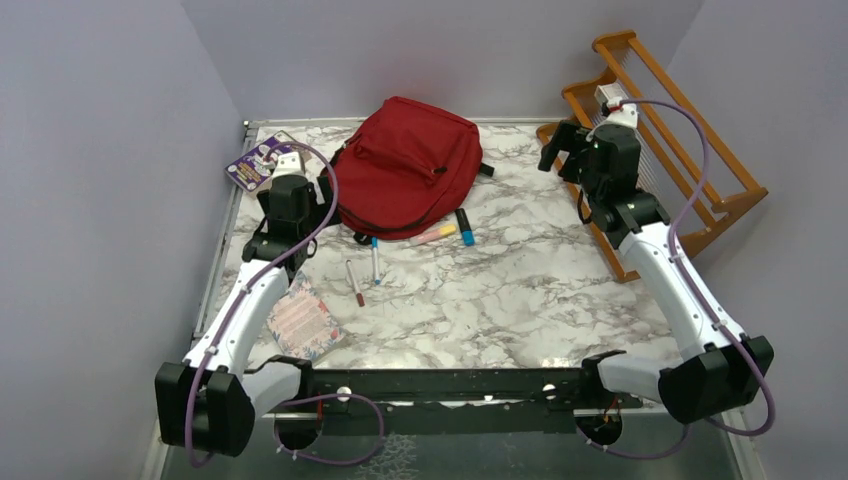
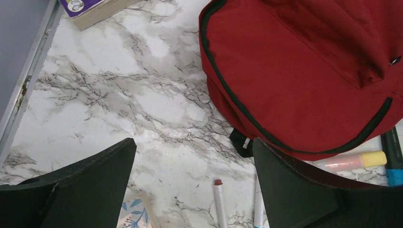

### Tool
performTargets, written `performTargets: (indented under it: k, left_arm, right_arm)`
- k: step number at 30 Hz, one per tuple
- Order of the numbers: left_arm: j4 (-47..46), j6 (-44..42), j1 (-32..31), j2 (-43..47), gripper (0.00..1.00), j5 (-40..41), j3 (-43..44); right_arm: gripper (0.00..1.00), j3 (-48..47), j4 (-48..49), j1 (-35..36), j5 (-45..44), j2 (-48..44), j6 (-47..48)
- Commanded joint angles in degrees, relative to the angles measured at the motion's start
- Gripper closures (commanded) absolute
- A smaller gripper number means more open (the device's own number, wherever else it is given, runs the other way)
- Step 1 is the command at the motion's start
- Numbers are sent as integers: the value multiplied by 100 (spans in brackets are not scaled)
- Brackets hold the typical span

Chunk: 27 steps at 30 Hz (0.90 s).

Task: Pack the student bag
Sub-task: Adjust the student bag at the center of the board.

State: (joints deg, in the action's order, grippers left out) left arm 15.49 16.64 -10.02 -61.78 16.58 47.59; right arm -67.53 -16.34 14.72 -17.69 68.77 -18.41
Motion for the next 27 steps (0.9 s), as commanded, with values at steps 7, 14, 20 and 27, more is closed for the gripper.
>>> performTargets:
  k: [7, 14, 20, 27]
  left_arm:
    - [-272, 131, 222, -313, 2, -1044, 413]
    - [-201, 141, 128, -389, 1, -886, 514]
    - [77, 319, 9, -356, 1, -444, 542]
    - [67, 319, -48, -270, 1, -384, 537]
  right_arm:
    - [0, -843, -387, -174, 1030, 641, -50]
    - [0, -1095, -701, -207, 1367, 829, 125]
    - [0, -1272, -899, -220, 2613, 1147, 438]
    - [0, -2105, -1658, 70, 3752, 2359, 666]
